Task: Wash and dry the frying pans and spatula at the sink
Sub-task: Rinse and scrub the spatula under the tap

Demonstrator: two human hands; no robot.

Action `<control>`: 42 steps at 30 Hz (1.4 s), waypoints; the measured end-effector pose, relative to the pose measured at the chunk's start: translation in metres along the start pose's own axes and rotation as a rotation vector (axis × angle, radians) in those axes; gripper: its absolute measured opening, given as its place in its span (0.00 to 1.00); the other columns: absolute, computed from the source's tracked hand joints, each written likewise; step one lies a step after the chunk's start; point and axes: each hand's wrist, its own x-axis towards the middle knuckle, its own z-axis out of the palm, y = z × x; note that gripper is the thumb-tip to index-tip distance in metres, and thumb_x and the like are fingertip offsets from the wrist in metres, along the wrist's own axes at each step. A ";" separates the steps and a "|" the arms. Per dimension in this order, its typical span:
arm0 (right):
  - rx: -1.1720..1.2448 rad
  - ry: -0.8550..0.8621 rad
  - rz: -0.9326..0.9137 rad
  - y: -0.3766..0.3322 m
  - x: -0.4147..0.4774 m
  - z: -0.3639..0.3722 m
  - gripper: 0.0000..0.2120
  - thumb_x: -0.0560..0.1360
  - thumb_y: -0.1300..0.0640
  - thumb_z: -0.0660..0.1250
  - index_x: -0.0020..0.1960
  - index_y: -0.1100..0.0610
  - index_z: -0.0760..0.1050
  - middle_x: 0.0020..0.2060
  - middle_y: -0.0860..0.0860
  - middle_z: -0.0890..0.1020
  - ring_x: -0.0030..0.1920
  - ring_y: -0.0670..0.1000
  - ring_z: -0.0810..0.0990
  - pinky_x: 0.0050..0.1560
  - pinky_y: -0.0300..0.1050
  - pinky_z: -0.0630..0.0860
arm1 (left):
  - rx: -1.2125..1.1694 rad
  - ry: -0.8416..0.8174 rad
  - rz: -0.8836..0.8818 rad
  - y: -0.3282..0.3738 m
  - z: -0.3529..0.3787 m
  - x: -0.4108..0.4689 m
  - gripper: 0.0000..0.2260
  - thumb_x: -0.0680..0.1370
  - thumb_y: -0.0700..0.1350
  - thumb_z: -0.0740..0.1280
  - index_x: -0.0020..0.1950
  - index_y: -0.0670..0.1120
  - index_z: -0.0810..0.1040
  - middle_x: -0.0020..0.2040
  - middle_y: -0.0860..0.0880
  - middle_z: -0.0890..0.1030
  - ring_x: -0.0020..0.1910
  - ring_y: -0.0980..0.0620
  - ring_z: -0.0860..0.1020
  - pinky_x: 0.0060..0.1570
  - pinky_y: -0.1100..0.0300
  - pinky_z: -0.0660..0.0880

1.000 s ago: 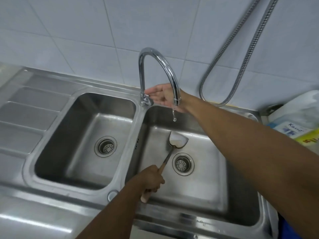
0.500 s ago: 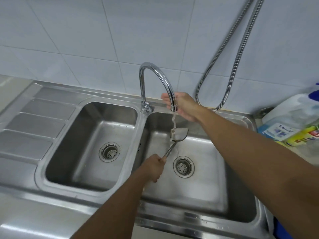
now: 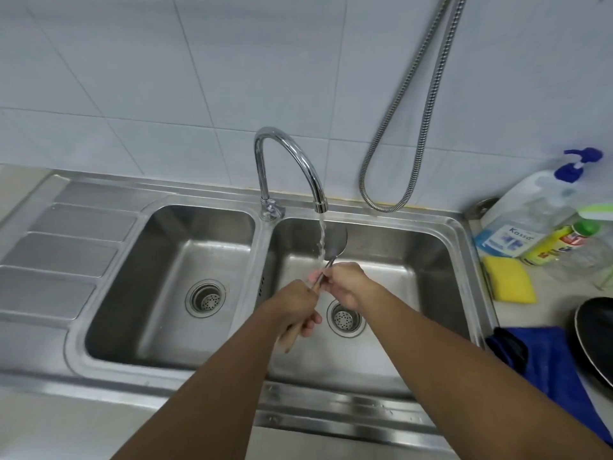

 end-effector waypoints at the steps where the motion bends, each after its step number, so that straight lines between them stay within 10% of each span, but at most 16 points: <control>1: 0.066 -0.015 0.009 0.002 -0.001 0.005 0.14 0.82 0.74 0.56 0.65 0.75 0.70 0.52 0.67 0.82 0.43 0.60 0.85 0.38 0.47 0.83 | -0.013 -0.016 -0.014 -0.002 -0.001 -0.003 0.13 0.87 0.45 0.55 0.66 0.37 0.68 0.43 0.40 0.81 0.30 0.50 0.77 0.30 0.56 0.80; 9: 0.254 -0.220 0.070 0.009 -0.029 0.017 0.25 0.81 0.77 0.53 0.77 0.65 0.63 0.52 0.64 0.82 0.50 0.61 0.84 0.47 0.52 0.85 | -0.168 -0.051 -0.071 -0.026 -0.008 -0.010 0.14 0.85 0.45 0.62 0.64 0.35 0.73 0.48 0.36 0.84 0.42 0.42 0.84 0.45 0.39 0.84; 19: 0.108 -0.319 0.038 0.017 -0.037 -0.009 0.17 0.83 0.71 0.56 0.70 0.66 0.71 0.58 0.61 0.85 0.57 0.60 0.85 0.56 0.51 0.82 | -0.264 -0.050 -0.046 -0.029 0.005 -0.008 0.05 0.83 0.37 0.65 0.57 0.36 0.73 0.47 0.37 0.81 0.36 0.45 0.83 0.37 0.51 0.84; 25: -0.350 0.178 -0.166 0.007 -0.033 -0.062 0.16 0.79 0.69 0.60 0.61 0.63 0.81 0.47 0.56 0.86 0.45 0.56 0.86 0.48 0.45 0.82 | -0.026 0.014 0.010 -0.027 0.017 0.002 0.07 0.85 0.39 0.61 0.47 0.43 0.71 0.38 0.44 0.78 0.27 0.55 0.68 0.26 0.62 0.64; 31: -0.970 1.083 -0.585 -0.027 -0.042 -0.201 0.19 0.73 0.62 0.67 0.63 0.63 0.77 0.60 0.66 0.76 0.61 0.67 0.74 0.65 0.58 0.69 | 0.049 0.089 0.088 -0.029 0.042 0.026 0.15 0.86 0.52 0.58 0.55 0.43 0.78 0.32 0.48 0.70 0.24 0.54 0.64 0.25 0.64 0.62; 36: -1.263 0.964 -0.184 -0.035 -0.022 -0.289 0.26 0.78 0.45 0.65 0.72 0.55 0.66 0.72 0.66 0.65 0.70 0.72 0.65 0.71 0.70 0.61 | 0.107 0.114 0.158 -0.021 0.056 0.037 0.16 0.86 0.53 0.58 0.54 0.44 0.80 0.31 0.48 0.72 0.23 0.53 0.65 0.23 0.65 0.62; 42: -1.139 0.929 -0.495 -0.027 -0.026 -0.274 0.18 0.80 0.49 0.67 0.65 0.58 0.72 0.59 0.67 0.72 0.59 0.68 0.72 0.59 0.61 0.70 | 0.061 0.083 0.172 -0.017 0.075 0.048 0.12 0.85 0.52 0.61 0.54 0.45 0.76 0.33 0.47 0.77 0.24 0.52 0.68 0.24 0.64 0.64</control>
